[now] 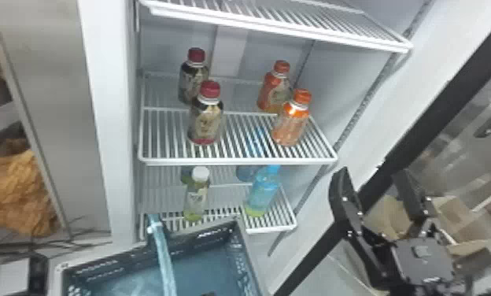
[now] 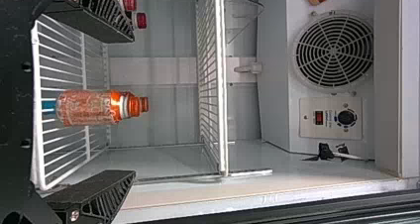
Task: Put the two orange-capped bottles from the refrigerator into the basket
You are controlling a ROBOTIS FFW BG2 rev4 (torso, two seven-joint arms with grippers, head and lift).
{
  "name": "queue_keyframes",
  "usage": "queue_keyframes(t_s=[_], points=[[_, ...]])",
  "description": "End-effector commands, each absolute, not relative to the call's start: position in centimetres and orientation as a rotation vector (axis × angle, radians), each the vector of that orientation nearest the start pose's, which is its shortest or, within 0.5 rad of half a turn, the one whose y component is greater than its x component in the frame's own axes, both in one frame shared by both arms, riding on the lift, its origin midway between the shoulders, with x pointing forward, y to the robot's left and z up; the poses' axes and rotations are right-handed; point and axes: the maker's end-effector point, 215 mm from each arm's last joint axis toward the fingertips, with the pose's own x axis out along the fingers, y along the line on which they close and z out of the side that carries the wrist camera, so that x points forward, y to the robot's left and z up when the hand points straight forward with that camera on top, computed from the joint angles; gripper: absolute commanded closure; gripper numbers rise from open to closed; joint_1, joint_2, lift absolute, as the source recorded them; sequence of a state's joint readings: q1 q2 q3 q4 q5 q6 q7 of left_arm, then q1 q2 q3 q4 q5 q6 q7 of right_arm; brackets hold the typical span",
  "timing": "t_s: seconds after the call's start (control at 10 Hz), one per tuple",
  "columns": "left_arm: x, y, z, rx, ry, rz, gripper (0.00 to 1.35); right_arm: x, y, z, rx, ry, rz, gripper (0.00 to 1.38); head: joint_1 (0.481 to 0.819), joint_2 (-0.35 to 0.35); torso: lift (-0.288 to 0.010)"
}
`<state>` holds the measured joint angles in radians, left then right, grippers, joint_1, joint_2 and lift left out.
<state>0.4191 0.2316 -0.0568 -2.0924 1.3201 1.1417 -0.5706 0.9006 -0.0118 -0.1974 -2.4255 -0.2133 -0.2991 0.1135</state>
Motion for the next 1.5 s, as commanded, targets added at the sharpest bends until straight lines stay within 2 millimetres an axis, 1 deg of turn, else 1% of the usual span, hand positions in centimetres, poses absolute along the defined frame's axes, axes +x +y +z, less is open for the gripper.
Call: queue_keyframes(t_s=[0.0, 1.4], points=[[23.73, -2.59, -29.36, -1.214, 0.774, -1.288, 1.2, 33.12, -29.13, -18.71, 0.02, -0.269, -0.015, 0.1, 0.695, -0.35, -0.04], [23.58, -2.63, -29.45, -1.215, 0.778, -1.288, 1.2, 33.26, -29.23, -18.53, 0.018, -0.284, -0.016, 0.1, 0.695, -0.35, -0.04]])
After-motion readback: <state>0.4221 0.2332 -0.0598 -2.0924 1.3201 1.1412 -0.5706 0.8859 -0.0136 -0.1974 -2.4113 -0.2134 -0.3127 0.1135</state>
